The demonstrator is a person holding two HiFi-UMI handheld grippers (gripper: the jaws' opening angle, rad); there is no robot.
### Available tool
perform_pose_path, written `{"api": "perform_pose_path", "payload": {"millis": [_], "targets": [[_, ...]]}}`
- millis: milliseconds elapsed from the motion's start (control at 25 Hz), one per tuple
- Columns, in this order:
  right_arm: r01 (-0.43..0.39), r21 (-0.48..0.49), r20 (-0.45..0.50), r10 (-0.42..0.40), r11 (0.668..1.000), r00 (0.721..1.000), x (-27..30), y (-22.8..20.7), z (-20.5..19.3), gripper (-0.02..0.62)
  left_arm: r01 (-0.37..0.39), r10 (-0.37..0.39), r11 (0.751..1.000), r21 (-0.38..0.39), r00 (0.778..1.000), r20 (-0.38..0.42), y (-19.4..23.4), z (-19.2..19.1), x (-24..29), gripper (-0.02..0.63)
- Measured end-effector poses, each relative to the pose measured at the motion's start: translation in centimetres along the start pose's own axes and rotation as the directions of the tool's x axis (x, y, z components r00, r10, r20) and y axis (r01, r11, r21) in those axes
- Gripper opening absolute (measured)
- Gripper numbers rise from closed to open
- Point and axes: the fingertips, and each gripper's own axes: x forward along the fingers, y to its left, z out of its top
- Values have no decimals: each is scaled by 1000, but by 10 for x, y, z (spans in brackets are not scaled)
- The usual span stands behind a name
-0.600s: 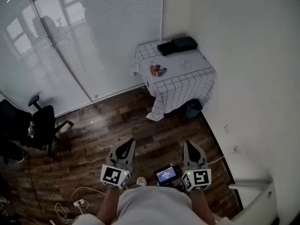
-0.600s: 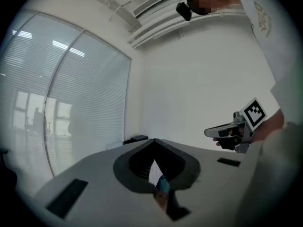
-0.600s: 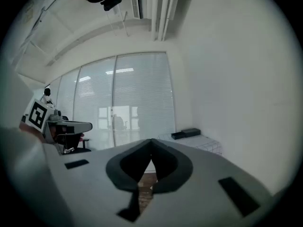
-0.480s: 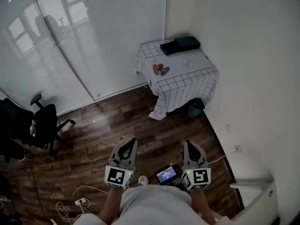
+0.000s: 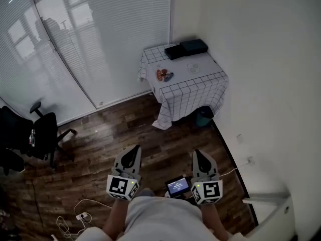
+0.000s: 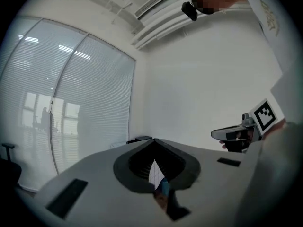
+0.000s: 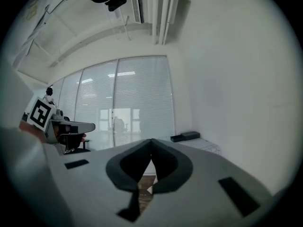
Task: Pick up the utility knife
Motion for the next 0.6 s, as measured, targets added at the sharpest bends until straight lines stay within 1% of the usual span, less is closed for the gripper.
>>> {"api": "perform_pose_path", "payload": {"millis": [160, 320, 440, 600], "targets": [[9, 5, -3, -9, 1000, 1000, 2, -24, 1, 6, -16, 16, 1000, 9, 1000, -20, -8, -1, 16, 8], [15, 1, -9, -15, 1000, 1000, 5, -39, 2, 6, 2, -3, 1000, -11, 1000, -25, -17, 0, 30, 8], [24, 11, -20, -24, 1000, 1000, 15, -49, -2, 6, 5, -6, 999, -51, 1000, -22, -15, 2, 46, 8], [39, 24, -19, -39, 999, 999, 34, -62, -3, 6, 13, -14, 999, -39, 1000, -19, -6, 3, 74, 8]]}}
